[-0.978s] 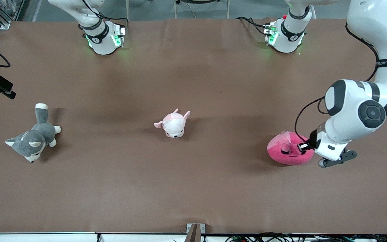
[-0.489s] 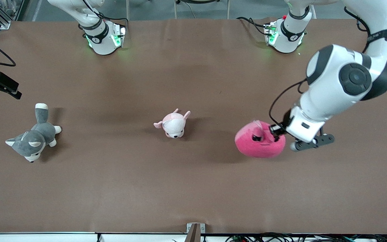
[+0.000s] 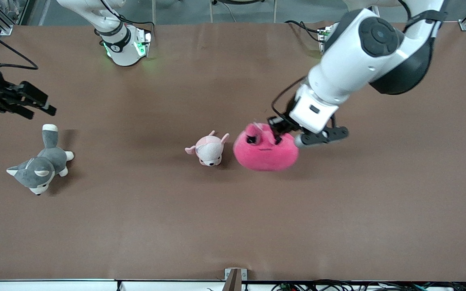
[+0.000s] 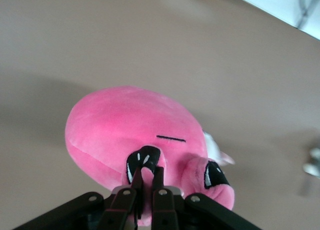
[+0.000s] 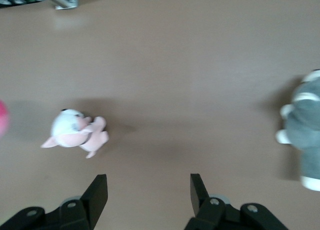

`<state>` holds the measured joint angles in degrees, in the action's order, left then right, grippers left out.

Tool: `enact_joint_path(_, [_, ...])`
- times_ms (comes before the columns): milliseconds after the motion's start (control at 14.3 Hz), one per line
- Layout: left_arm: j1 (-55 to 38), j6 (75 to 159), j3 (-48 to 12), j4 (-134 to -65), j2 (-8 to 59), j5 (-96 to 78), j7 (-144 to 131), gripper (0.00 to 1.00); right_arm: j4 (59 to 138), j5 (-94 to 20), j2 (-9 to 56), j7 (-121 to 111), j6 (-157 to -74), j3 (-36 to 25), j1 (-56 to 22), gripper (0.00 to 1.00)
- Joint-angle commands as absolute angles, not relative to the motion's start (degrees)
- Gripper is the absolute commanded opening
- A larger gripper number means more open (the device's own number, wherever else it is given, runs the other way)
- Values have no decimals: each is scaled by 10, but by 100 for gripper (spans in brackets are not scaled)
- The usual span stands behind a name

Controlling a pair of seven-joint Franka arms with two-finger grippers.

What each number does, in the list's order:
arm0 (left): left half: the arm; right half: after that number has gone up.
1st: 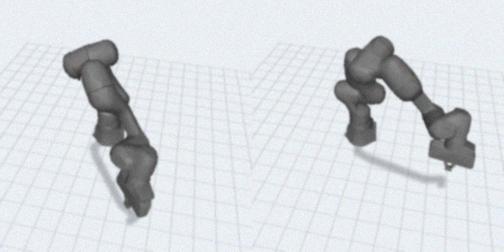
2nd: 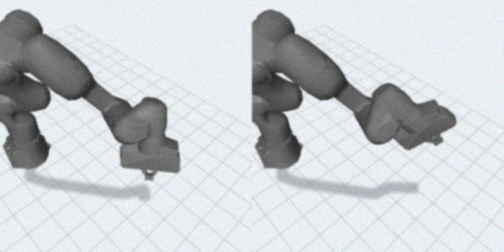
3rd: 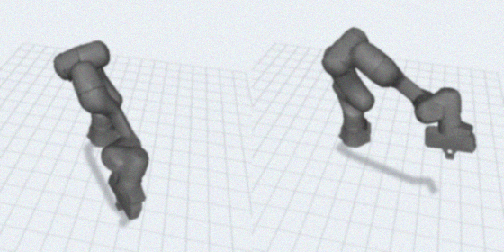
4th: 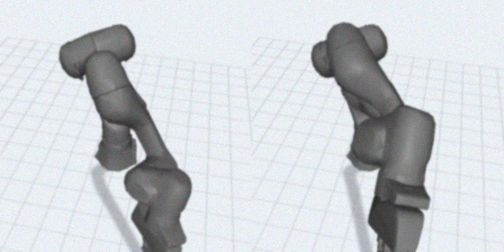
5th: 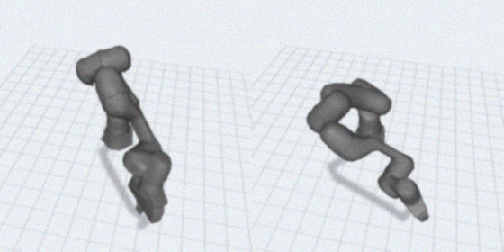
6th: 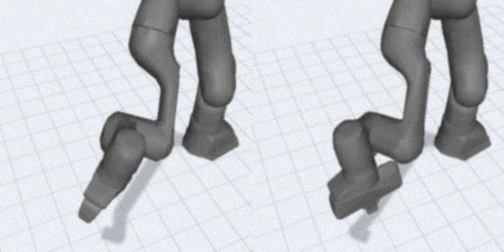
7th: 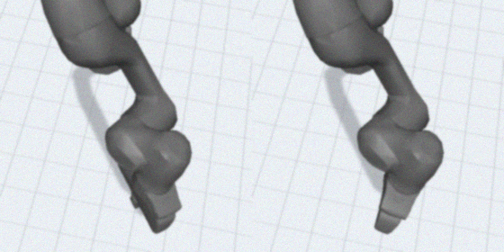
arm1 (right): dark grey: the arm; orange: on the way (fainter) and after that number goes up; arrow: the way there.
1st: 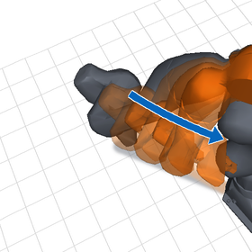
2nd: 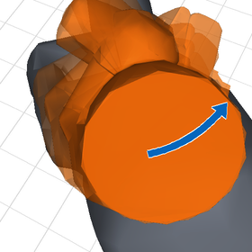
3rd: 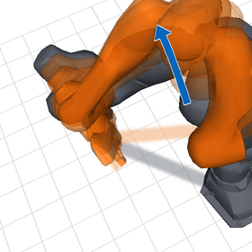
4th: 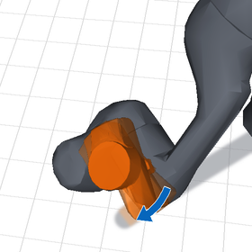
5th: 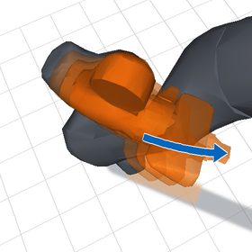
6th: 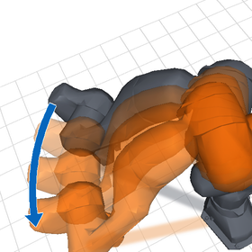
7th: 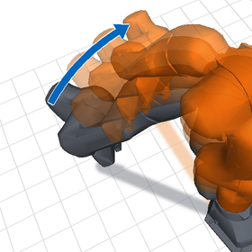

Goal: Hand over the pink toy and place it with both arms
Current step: 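Carry the pink plush with the left gripper while the right gripper approaches, then close the right gripper on the pink plush beside the left gripper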

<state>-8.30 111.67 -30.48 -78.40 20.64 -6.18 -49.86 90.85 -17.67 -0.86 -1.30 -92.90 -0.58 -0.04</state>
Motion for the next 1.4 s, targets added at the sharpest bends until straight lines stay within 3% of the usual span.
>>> enact_joint_path(0, [-116,1157,-308,-738,236,-132,-527,0,918,-249,2,-8,-929,-9,-11,71])
enact_joint_path(280, [-183,1255,-305,-727,271,-143,-640,0,916,-322,17,20,-930,-9,-25,69])
enact_joint_path(699, [-269,1391,-305,-710,342,-143,-729,0,911,-341,43,73,-938,-9,-70,69])
enact_joint_path(1328, [-283,1419,-306,-700,356,-143,-731,0,925,-338,82,72,-929,-10,-103,69])
